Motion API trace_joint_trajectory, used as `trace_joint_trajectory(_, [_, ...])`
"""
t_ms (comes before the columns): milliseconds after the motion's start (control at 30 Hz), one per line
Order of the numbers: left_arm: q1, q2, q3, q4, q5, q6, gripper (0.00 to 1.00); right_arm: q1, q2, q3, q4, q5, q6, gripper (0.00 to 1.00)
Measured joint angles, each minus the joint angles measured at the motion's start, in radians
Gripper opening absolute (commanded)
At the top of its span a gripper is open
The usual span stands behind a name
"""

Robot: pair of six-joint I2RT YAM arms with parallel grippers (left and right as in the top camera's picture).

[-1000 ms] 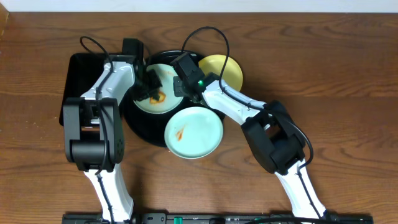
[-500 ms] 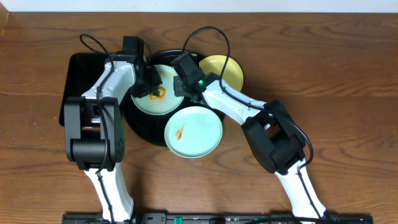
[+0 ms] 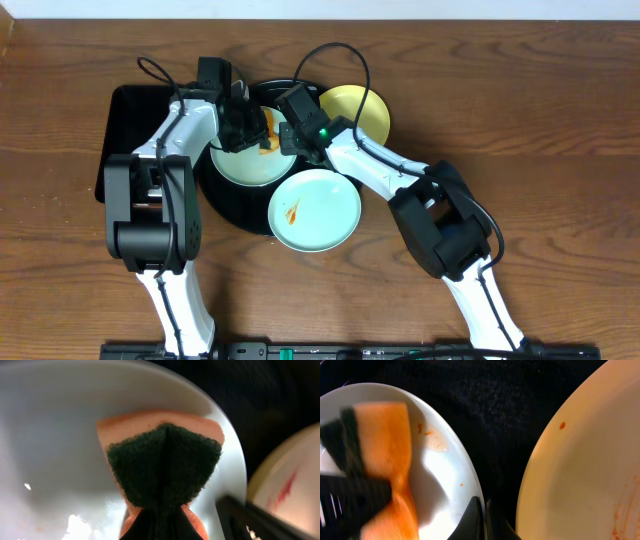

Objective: Clean dirty plates on tray and stack at the side
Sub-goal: 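Scrub the held green plate with the sponge in the left gripper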

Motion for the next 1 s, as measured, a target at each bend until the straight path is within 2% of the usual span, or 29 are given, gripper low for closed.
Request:
trace_joint_trajectory(200, [-0.005,0.0,0.0,0.005,-0.16,-0.039,0.08,0.0,0.0,0.0,0.001,-0.008,0.0,0.01])
trace_joint_trajectory(333, [-0.009,-0.001,0.006,-0.033,-0.215,-0.05,0.07,0.006,0.0,0.0,0.003,-0.02,0.0,0.01])
trace_joint_trajectory(600, [-0.005,-0.008,0.024,-0.197,-0.233,-0.053,0.07,0.009,0.0,0.0,0.002,-0.037,0.0,0.01])
trace_joint_trajectory(800, [-0.003,-0.042,0.02,-0.257,-0.222,-0.053,0.08,0.009,0.0,0.0,0.0,-0.041,-0.001,0.01])
trace_joint_trajectory(1000, [0.004,-0.223,0.006,-0.289,-0.208,-0.053,0.07,0.009,0.0,0.0,-0.004,-0.042,-0.001,0.01])
